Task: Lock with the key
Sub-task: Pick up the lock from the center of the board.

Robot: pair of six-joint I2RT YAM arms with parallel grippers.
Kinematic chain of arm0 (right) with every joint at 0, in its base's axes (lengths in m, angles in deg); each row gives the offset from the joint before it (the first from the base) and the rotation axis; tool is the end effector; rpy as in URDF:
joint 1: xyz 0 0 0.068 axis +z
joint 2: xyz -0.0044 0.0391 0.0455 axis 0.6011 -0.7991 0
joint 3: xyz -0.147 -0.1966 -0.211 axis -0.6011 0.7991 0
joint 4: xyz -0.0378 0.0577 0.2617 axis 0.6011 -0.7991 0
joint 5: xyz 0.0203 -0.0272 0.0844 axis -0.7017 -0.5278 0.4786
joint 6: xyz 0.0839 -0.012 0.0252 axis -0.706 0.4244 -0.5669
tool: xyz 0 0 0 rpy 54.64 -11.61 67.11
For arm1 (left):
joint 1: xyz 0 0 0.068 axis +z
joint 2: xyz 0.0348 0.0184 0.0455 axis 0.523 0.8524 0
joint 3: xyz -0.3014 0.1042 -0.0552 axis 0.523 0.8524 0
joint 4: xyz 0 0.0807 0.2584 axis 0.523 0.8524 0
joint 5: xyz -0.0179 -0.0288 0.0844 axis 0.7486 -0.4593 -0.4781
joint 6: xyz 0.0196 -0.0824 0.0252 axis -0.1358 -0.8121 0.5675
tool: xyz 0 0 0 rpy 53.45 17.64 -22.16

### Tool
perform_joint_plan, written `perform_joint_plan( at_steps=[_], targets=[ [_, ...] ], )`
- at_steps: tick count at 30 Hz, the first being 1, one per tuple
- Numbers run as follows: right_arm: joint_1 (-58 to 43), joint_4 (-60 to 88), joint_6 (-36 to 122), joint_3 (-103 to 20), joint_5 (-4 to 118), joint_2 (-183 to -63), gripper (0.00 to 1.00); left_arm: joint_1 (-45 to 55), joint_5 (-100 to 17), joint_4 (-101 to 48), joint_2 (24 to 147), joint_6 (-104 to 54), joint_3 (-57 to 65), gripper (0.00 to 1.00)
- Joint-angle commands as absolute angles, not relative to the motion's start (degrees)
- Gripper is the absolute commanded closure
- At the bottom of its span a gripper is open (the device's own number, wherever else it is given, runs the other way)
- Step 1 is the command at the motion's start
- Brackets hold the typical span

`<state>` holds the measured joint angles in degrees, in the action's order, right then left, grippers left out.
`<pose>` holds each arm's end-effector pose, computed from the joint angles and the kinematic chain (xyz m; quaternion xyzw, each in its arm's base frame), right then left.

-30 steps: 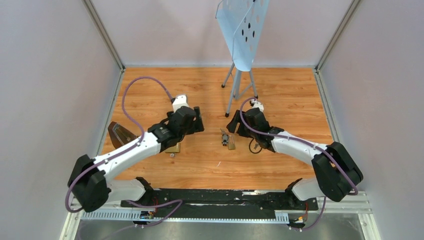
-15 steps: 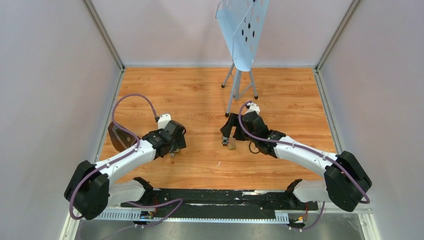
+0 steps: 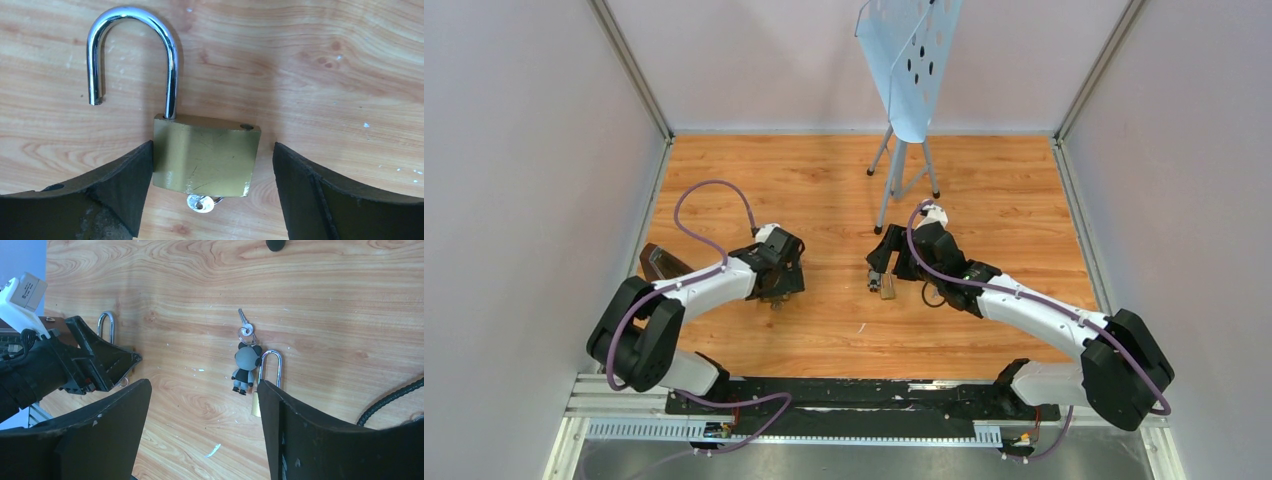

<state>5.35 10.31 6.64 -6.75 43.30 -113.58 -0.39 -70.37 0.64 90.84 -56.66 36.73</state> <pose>0.2238 0.1917 0.2463 0.0316 0.8859 0.2749 0.3724 0.2337 -0.1131 0.1660 -0.1269 0.9560 0.0193 0.2639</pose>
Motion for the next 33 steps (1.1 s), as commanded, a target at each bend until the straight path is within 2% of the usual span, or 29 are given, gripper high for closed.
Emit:
perform_joint_plan(
  at_steps=[1, 5, 12, 15, 17, 19, 27, 33],
  targets=[
    [5.45, 10.68, 5.72, -7.8, 43.1, -112.71, 0.22, -0.15, -66.28, 1.14, 94.07, -52.78, 35.81, 0.11],
    [5.47, 10.68, 5.68, -7.98, 43.45, -112.99, 0.23, -0.19, -64.23, 1.57, 93.72, -52.21, 35.99, 0.28],
    [5.46, 10.75, 5.31, -8.16, 45.06, -113.63, 0.23, -0.79, -61.79, 1.11, 93.22, -49.13, 35.7, 0.64],
    [5.49, 10.83, 5.19, -8.25, 47.22, -114.22, 0.23, -3.57, -61.04, 0.05, 91.82, -46.16, 35.08, 0.78],
    [5.5, 10.89, 5.19, -8.25, 48.71, -114.7, 0.24, -5.8, -60.94, -0.79, 90.69, -44.38, 34.62, 0.93],
    [5.5, 11.39, 5.55, -8.34, 52.51, -115.29, 0.24, -8.06, -60.94, -1.94, 89.59, -43.1, 34.46, 1.0],
    [5.51, 17.45, 3.06, -7.12, 61.77, -119.68, 0.26, -13.54, -60.46, -10.99, 86.06, -40.59, 37.67, 1.0],
    [6.96, 21.58, -0.43, -9.09, 65.76, -125.9, 0.33, -15.73, -58.42, -18.01, 79.81, -39.1, 41.94, 1.0]
  ],
)
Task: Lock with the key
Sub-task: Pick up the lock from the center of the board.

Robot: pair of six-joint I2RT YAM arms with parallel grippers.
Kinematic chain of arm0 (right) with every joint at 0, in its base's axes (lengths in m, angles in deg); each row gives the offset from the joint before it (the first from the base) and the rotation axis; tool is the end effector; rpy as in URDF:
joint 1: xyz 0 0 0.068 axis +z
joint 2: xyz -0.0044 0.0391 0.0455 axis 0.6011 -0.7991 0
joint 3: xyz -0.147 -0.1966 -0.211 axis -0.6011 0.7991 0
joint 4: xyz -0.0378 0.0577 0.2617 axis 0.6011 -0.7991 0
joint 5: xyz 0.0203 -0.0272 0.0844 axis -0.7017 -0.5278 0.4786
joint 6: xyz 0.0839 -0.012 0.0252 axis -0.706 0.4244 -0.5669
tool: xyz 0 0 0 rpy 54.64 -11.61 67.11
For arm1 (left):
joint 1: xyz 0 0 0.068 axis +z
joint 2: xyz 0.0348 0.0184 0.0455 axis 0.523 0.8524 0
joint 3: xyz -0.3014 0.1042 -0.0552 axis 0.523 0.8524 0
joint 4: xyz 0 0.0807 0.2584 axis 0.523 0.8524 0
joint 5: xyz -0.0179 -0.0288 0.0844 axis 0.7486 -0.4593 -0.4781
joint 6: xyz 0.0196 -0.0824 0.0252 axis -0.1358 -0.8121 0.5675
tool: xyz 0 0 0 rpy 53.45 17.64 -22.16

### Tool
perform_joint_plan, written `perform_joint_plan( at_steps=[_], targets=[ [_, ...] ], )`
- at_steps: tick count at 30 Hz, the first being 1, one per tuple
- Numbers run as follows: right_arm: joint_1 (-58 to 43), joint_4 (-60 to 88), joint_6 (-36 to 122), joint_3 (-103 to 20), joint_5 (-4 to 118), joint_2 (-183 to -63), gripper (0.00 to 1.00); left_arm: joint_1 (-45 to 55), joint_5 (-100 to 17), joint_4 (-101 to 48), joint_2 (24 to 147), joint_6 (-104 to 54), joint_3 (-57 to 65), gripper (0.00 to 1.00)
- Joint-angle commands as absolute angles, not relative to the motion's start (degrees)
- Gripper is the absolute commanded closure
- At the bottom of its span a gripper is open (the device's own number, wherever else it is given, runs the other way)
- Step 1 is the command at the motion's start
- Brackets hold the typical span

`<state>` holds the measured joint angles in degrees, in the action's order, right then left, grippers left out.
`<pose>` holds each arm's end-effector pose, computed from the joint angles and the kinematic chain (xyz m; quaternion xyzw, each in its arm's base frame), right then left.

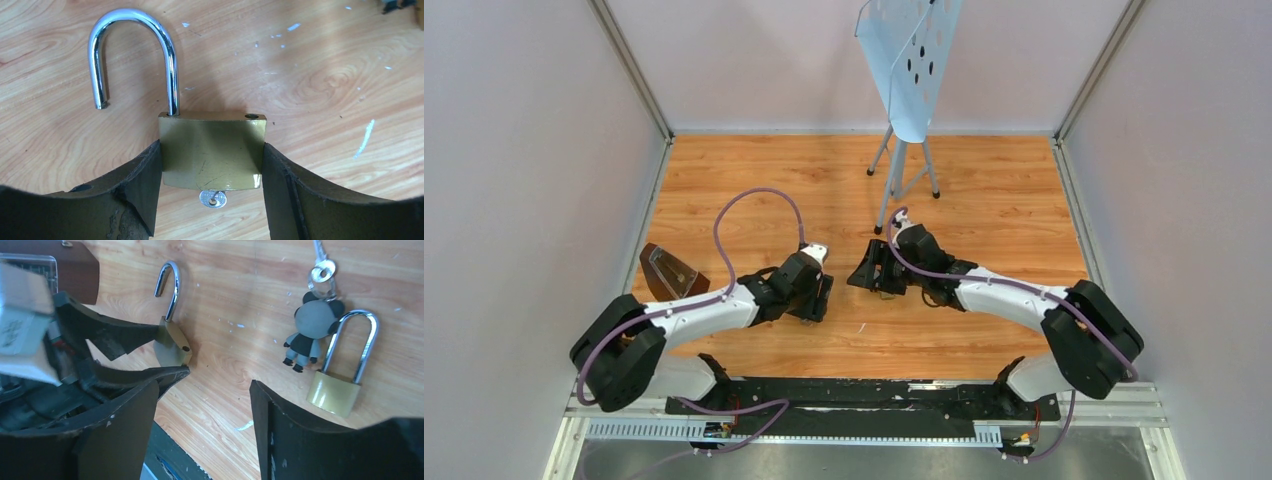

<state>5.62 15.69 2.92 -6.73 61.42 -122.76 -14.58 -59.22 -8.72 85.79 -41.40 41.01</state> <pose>0.2255 0.2287 0.2121 -0.0110 0.8987 0.3664 0.2408 0.1879 -0.1768 0.1725 0.1310 0.9459 -0.1080 0.2764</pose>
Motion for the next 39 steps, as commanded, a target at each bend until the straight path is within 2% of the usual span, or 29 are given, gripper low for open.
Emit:
perform_joint_plan(
  at_steps=[1, 12, 16, 26, 27, 29, 33, 35, 37, 38, 39],
  targets=[
    [7.36, 22.15, -0.94, -9.7, 66.03, -126.89, 0.35, -15.92, -57.61, -19.24, 77.87, -38.61, 42.9, 1.0],
    [10.32, 24.47, -5.08, -17.52, 65.22, -136.5, 0.39, -16.11, -50.84, -24.18, 66.54, -36.53, 49.45, 1.0],
    [10.78, 18.66, -7.33, -21.96, 62.61, -139.94, 0.4, -16.11, -50.13, -24.27, 63.91, -36.08, 50.61, 1.0],
    [13.33, 10.94, -8.96, -30.1, 59.53, -146.72, 0.52, -16.1, -50.66, -24.85, 61.29, -35.11, 52.55, 1.0],
    [13.44, 10.8, -9.28, -30.59, 59.39, -147.3, 0.54, -16.1, -50.55, -24.84, 61.25, -35.14, 52.57, 1.0],
    [13.5, 10.73, -10.13, -31.34, 59.57, -148.08, 0.65, -16.1, -50.43, -24.84, 61.09, -35.27, 52.67, 1.0],
    [13.59, 10.85, -11.14, -31.94, 59.82, -147.49, 0.98, -16.08, -50.98, -24.84, 60.6, -35.59, 52.71, 1.0],
    [13.6, 11.25, -11.18, -31.71, 58.92, -146.07, 1.0, -16.09, -51.49, -23.59, 60.02, -36.04, 52.69, 1.0],
    [13.59, 12.29, -10.77, -30.97, 57.95, -143.85, 1.0, -16.1, -51.84, -23.1, 59.03, -36.79, 52.86, 0.9],
    [13.59, 13.41, -10.15, -30.13, 57.82, -142.39, 1.0, -16.1, -51.92, -23.0, 58.08, -37.13, 52.99, 0.77],
    [13.59, 14.8, -9.25, -29.37, 57.9, -140.73, 1.0, -16.1, -51.83, -22.76, 56.93, -37.29, 53.02, 0.7]
  ],
)
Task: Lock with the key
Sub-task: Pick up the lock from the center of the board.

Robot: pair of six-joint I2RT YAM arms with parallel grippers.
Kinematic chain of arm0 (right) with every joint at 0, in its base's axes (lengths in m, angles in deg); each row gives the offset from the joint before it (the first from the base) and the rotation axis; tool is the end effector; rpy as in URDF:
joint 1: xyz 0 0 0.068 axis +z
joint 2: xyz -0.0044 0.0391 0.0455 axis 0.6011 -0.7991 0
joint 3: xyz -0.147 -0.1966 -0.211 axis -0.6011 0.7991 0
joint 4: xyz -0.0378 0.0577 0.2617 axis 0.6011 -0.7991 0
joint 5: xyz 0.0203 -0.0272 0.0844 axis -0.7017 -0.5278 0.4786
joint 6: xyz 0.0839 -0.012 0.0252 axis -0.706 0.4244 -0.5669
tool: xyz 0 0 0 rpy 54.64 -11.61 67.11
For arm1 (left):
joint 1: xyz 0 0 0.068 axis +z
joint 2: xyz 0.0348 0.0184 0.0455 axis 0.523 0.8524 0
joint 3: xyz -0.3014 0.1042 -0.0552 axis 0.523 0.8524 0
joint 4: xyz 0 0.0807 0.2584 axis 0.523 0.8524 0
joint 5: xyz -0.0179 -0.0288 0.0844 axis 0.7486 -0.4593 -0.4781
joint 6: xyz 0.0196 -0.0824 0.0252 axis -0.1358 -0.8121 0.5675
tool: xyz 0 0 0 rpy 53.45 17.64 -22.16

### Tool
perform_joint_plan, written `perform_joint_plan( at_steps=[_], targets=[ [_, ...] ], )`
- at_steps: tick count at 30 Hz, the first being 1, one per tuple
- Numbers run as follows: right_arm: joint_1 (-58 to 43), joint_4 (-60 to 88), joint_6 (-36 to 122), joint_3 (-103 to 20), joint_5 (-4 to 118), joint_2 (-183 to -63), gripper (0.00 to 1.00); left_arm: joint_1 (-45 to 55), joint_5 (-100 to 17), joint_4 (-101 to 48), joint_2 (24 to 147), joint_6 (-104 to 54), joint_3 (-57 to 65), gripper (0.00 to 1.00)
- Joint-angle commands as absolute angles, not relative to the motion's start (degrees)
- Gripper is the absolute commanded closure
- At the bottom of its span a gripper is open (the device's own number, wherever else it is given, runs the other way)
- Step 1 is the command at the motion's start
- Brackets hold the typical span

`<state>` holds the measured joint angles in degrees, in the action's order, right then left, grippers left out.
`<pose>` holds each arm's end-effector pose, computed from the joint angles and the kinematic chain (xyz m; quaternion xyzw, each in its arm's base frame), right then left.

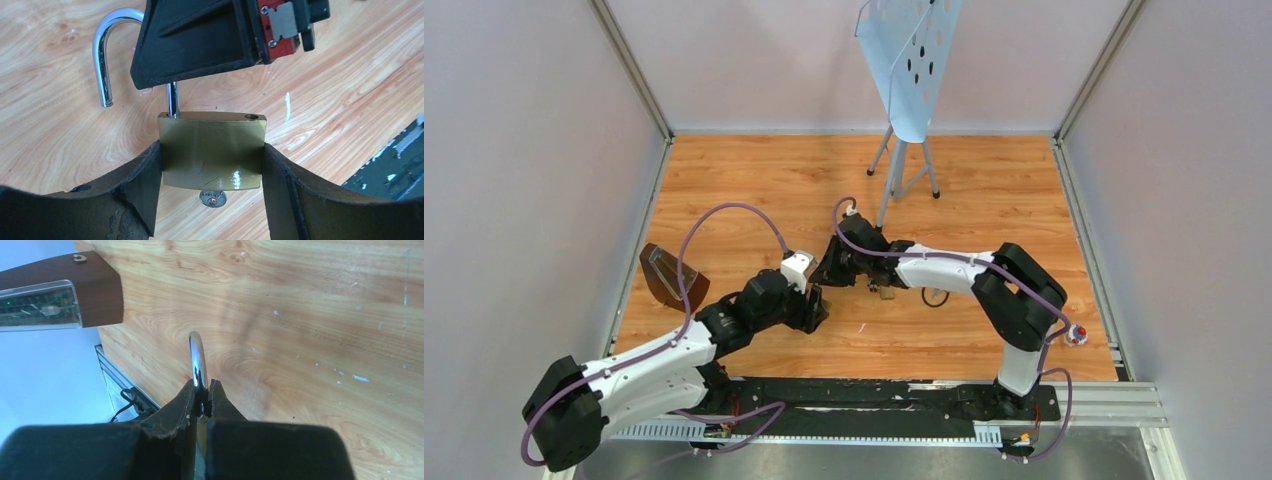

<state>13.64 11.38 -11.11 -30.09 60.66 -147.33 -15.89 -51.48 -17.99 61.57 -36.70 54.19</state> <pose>0.2698 0.3518 0.1887 0.0449 0.9175 0.3675 0.1451 0.1351 -0.1437 0.1964 0.1836 0.8731 -0.2486 0.3770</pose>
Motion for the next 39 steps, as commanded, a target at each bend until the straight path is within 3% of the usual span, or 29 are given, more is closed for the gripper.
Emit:
perform_joint_plan(
  at_steps=[1, 4, 5, 7, 12, 18, 25, 34, 39],
  targets=[
    [13.59, 16.51, -8.72, -28.37, 57.95, -138.95, 1.0, -16.1, -51.67, -22.61, 56.29, -37.41, 53.03, 0.56],
    [13.76, 19.77, -6.21, -25.64, 56.9, -132.6, 1.0, -16.11, -51.16, -21.85, 51.95, -37.2, 52.74, 0.29],
    [13.78, 20.56, -5.09, -24.88, 56.58, -130.26, 1.0, -16.11, -50.89, -21.67, 50.95, -37.06, 52.67, 0.14],
    [13.77, 21.7, -2.72, -23.3, 56.2, -125.63, 1.0, -16.11, -49.32, -21.75, 47.33, -36.42, 52.42, 0.02],
    [13.76, 23.38, 3.5, -20.01, 55.41, -114.15, 1.0, -16.11, -47.54, -22.52, 38.96, -37.09, 49.71, 0.0],
    [13.81, 23.82, 3.31, -18.41, 51.39, -104.82, 1.0, -16.08, -44.58, -27.83, 38.55, -39.09, 46.24, 0.0],
    [13.78, 19.21, -5.43, -20.55, 45.75, -99.41, 1.0, -16.11, -35.05, -44.92, 44.3, -34.42, 46.91, 0.02],
    [13.76, 19.16, -12.21, -21.53, 43.71, -96.11, 1.0, -16.1, -32.18, -71.13, 57.21, -29.12, 49.12, 0.06],
    [13.82, 19.64, -14.22, -21.43, 41.99, -94.48, 1.0, -16.11, -33.6, -79.17, 61.0, -30.0, 51.61, 0.16]
  ],
)
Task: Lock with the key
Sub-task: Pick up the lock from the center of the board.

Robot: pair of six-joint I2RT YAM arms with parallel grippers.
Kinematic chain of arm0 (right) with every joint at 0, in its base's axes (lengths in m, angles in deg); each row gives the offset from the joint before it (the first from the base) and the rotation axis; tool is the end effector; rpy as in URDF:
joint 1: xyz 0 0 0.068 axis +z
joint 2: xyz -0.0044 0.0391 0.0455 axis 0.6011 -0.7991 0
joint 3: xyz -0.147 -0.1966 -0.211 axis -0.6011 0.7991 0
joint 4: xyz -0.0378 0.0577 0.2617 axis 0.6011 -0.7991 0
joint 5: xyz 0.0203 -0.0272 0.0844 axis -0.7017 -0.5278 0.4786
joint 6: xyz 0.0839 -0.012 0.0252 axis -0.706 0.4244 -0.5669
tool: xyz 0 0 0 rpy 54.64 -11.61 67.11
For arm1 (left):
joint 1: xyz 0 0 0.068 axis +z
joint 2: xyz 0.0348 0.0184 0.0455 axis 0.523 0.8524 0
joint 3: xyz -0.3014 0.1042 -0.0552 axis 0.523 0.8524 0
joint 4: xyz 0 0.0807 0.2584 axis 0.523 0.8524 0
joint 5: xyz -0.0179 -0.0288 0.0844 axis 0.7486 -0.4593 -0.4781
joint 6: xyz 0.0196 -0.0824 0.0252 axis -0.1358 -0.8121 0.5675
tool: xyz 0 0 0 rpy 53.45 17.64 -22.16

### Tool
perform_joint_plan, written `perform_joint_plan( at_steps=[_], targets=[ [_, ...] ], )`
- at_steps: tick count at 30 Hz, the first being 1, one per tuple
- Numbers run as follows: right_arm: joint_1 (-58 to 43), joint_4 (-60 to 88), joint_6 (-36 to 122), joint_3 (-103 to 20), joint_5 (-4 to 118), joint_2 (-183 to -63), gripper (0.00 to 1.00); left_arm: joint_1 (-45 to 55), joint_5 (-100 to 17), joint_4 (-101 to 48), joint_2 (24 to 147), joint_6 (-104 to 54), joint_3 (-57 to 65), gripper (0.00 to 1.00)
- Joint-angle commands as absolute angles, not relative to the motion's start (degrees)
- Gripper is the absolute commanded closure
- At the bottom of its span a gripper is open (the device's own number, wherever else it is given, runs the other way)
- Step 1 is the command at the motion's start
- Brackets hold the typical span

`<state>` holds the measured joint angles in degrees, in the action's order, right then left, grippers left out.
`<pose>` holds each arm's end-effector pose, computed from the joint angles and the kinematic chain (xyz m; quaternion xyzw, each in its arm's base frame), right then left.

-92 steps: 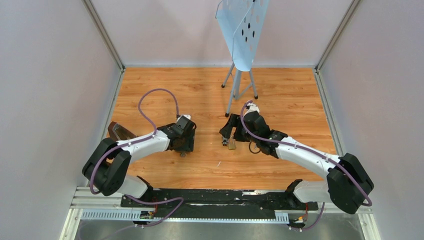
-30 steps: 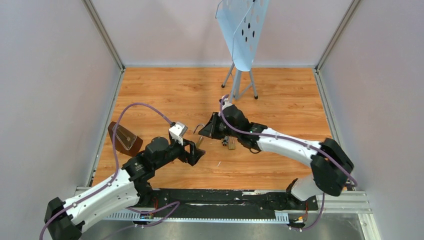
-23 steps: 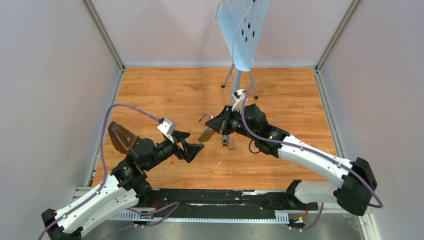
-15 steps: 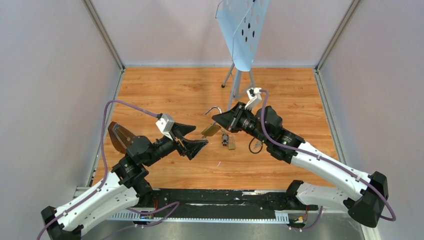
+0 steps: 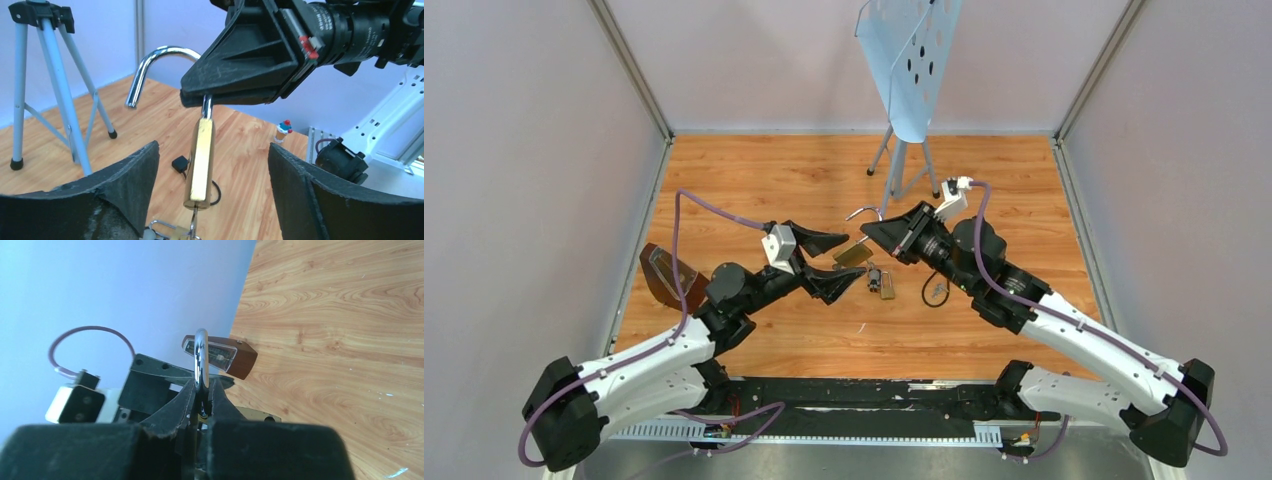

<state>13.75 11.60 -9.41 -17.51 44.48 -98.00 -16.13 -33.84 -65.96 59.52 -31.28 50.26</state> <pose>0.1663 0.1918 0.3952 0.0852 0.7467 0.5188 0.4074 0.1285 -0.1731 0.3514 0.2605 0.5353 -0.4986 0.6301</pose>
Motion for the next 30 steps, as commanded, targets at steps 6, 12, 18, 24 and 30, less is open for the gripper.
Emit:
perform_joint_plan(
  at_steps=[6, 12, 18, 24, 30],
  targets=[
    [13.81, 19.99, -16.68, -20.45, 40.79, -92.99, 1.0, -16.11, -31.67, -89.22, 63.94, -32.1, 54.21, 0.3],
    [13.74, 19.99, -18.59, -20.17, 40.76, -92.73, 1.0, -16.11, -31.49, -95.4, 67.54, -34.17, 55.51, 0.4],
    [13.72, 20.08, -18.92, -20.17, 42.44, -91.75, 1.0, -16.1, -30.68, -99.7, 72.39, -35.48, 55.33, 0.41],
    [13.69, 19.99, -20.15, -19.09, 43.12, -90.41, 1.0, -16.1, -29.82, -103.11, 74.89, -37.83, 54.36, 0.55],
    [13.73, 18.55, -20.96, -19.04, 43.54, -90.3, 1.0, -16.1, -28.69, -103.34, 75.71, -39.03, 53.13, 0.51]
  ],
)
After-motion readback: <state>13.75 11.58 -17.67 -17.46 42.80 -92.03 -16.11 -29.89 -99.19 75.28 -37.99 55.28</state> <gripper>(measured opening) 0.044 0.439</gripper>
